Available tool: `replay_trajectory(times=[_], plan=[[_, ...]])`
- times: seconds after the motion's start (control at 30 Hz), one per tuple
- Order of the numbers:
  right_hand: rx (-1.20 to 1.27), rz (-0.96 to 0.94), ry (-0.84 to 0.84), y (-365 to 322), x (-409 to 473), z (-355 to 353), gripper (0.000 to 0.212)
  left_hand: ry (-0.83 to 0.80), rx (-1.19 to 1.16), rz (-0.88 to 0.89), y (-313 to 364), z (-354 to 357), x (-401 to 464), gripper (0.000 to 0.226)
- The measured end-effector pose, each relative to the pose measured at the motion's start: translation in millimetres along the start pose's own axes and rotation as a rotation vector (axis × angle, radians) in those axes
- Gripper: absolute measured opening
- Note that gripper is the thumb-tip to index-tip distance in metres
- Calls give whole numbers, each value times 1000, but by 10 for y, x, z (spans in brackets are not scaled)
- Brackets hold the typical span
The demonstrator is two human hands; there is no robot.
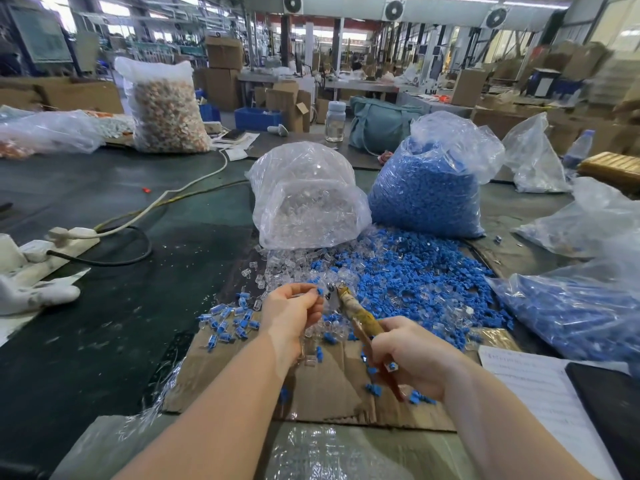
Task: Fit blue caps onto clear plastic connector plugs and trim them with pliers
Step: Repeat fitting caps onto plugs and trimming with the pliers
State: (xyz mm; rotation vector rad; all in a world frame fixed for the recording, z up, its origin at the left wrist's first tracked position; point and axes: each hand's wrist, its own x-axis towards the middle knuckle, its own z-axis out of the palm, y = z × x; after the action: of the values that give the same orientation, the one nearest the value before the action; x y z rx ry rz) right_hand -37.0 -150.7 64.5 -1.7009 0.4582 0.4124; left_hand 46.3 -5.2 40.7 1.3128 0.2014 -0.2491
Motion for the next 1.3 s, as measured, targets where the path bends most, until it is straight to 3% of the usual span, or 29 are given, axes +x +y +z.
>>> replay_trajectory(times=[0.1,0.57,0.9,1.17,1.3], plan=[[-20,12,-22,-30,-14,37,35,21,22,4,4,-2,2,11],[-127,3,-69,-97,-73,104,30,99,81,31,3,-3,44,10],[-127,-12,-77,-78,-59,82,30,63,71,-14,23,-6,51,12],[-130,-55,-124,-76,-93,90,58,60,102,-24,28,10,22,10],[-165,-75,-117,-74,-99,114,58,66,175,29,23,3,12,10]])
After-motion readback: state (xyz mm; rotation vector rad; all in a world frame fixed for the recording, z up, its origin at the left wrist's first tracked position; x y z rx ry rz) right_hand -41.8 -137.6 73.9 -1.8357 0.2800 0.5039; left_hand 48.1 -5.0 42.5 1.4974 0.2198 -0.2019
